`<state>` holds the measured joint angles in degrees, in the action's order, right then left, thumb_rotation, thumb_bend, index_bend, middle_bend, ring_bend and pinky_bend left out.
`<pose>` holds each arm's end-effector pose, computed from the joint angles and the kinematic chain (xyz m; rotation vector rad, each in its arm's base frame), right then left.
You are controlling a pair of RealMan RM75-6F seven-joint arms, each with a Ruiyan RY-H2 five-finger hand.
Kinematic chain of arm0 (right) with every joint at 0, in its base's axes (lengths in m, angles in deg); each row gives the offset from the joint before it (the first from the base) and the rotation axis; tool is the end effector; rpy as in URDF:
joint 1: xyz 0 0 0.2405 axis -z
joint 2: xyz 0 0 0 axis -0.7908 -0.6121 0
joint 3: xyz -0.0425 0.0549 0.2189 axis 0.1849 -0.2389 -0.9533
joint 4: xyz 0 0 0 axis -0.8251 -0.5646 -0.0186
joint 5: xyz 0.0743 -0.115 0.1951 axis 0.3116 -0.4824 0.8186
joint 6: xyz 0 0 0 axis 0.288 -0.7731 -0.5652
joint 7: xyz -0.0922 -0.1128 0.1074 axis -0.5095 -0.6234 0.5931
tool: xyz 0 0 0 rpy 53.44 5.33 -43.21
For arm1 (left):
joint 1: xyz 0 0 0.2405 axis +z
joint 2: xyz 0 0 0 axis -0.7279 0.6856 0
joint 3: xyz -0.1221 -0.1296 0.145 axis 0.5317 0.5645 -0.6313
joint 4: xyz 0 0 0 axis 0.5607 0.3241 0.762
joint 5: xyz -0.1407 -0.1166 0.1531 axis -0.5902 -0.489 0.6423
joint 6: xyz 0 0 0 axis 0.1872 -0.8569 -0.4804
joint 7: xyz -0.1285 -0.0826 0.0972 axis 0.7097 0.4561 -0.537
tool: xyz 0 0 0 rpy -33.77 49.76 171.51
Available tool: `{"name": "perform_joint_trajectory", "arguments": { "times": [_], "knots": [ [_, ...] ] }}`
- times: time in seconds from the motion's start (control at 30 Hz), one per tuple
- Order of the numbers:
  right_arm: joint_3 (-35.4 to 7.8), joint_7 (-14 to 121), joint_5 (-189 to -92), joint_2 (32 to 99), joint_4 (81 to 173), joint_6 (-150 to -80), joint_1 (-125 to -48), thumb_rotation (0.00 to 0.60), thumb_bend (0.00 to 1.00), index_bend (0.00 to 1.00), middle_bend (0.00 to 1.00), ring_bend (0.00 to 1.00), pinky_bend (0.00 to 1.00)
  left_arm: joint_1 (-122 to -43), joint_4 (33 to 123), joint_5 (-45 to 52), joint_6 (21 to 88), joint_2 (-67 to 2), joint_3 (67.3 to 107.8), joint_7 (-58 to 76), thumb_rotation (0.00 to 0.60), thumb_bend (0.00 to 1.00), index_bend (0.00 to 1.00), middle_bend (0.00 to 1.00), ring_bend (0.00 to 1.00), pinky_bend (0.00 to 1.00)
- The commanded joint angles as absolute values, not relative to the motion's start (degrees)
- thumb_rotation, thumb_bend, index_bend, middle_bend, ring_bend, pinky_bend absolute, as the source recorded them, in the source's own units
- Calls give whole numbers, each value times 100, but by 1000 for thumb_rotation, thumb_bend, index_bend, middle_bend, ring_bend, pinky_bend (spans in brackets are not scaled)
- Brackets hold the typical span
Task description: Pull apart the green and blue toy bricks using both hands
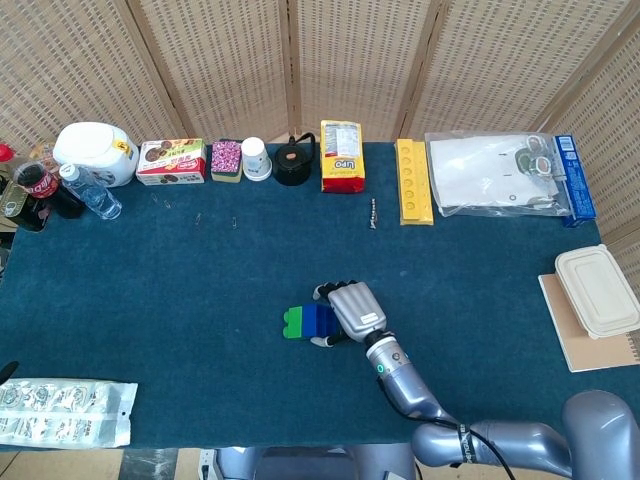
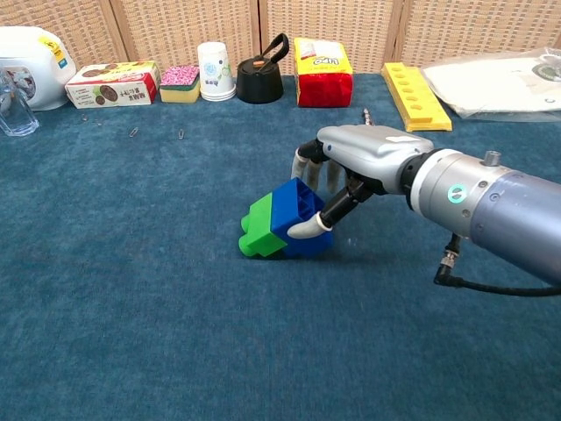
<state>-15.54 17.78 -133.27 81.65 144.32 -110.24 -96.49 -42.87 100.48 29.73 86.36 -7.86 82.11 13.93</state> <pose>-0.0477 -0.3178 -0.1049 1.9199 -1.0235 0.9648 -0.3094 0.1703 0.1740 -1.2144 -0.8557 -0.9374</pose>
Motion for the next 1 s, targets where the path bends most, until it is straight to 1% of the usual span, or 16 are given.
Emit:
{"name": "perform_joint_trajectory", "arguments": {
  "times": [0.03,0.13,0.23,0.4,0.5,0.57,0.67,0.8,0.9,1.0],
  "knots": [
    [-1547,1749,-13296,8166,14414,-11020,-9669,377,121,336,388,421,408,-4285,10040,2965,8634,-788,8213,1397,600,167,157,52,11,148],
    [-1532,1709,-13247,8164,14385,-11023,-9699,376,121,357,403,435,413,-4286,10024,2957,8630,-789,8220,1416,600,165,157,52,11,148],
    [-1510,1664,-13260,8173,14318,-11062,-9722,376,129,401,439,477,431,-4298,10013,2957,8615,-790,8226,1421,600,166,156,52,11,148],
    [-1518,1768,-13352,8210,14235,-11130,-9718,377,138,503,535,584,514,-4323,10027,2986,8601,-782,8234,1409,600,167,156,52,11,148],
    [-1552,1934,-13436,8156,14308,-11162,-9687,386,146,543,575,629,548,-4343,10056,3033,8598,-768,8232,1370,600,167,156,52,11,148],
    [-1574,2049,-13469,8079,14402,-11167,-9656,391,148,557,588,643,557,-4359,10088,3068,8585,-754,8225,1343,600,166,157,52,11,148],
    [-1659,2342,-13412,7861,14734,-11139,-9563,392,148,562,593,648,560,-4419,10172,3218,8551,-716,8197,1230,600,166,157,52,11,148],
    [-1857,2934,-13099,7401,15379,-10939,-9397,395,148,562,593,652,560,-4583,10363,3542,8447,-656,8164,1024,600,167,157,52,11,148],
    [-1983,3408,-12891,6988,15823,-10684,-9291,392,148,562,593,654,560,-4747,10553,3779,8308,-617,8155,791,600,167,157,58,14,148],
    [-2087,3866,-12726,6637,16152,-10430,-9208,390,148,562,593,656,560,-4967,10752,4000,8085,-591,8171,555,600,169,183,65,23,148]
  ]
}}
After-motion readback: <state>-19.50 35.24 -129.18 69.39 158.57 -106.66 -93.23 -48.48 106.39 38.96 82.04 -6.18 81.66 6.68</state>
